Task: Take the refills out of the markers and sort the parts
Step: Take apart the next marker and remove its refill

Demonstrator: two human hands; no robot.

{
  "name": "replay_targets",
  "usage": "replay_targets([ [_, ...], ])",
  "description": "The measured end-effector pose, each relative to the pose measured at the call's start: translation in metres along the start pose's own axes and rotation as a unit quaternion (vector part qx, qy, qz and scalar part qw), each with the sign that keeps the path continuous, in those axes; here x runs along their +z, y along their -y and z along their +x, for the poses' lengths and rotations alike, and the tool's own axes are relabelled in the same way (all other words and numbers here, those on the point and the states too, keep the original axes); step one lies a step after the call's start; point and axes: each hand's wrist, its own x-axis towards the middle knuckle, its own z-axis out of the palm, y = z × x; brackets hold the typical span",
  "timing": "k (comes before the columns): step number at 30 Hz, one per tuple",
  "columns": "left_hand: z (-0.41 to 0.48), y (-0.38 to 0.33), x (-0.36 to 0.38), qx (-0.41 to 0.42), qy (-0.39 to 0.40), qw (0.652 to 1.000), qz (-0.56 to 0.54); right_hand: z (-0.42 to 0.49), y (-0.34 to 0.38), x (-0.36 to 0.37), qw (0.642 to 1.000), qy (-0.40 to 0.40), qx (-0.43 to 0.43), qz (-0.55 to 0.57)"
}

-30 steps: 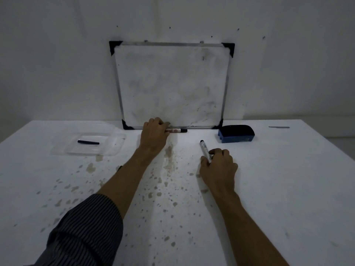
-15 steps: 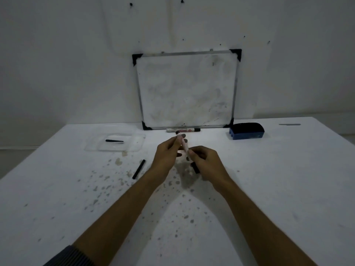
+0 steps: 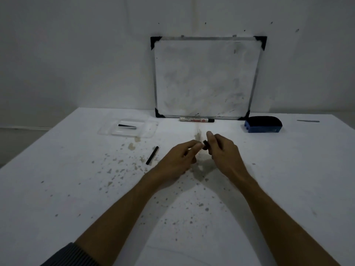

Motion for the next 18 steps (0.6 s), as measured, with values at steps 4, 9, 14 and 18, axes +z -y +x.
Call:
replay_targets([
  [4, -0.002, 0.013, 0.002, 0.09, -0.027, 0.972, 0.213, 0.001, -0.007, -0.001, 0.996, 0.013, 0.002, -0.084],
  [9, 0.004, 0.026, 0.0, 0.215, -0.069, 0.91, 0.349, -0.001, -0.008, 0.001, 0.99, 0.016, 0.073, -0.123],
  [14, 0.007, 0.031, -0.006, 0.248, -0.072, 0.918, 0.301, 0.003, -0.009, 0.01, 0.986, -0.01, 0.101, -0.135],
  [18, 0.002, 0.007, -0.009, 0.131, 0.018, 0.98, 0.151, 0.001, -0.012, 0.015, 0.998, -0.04, 0.017, -0.049],
])
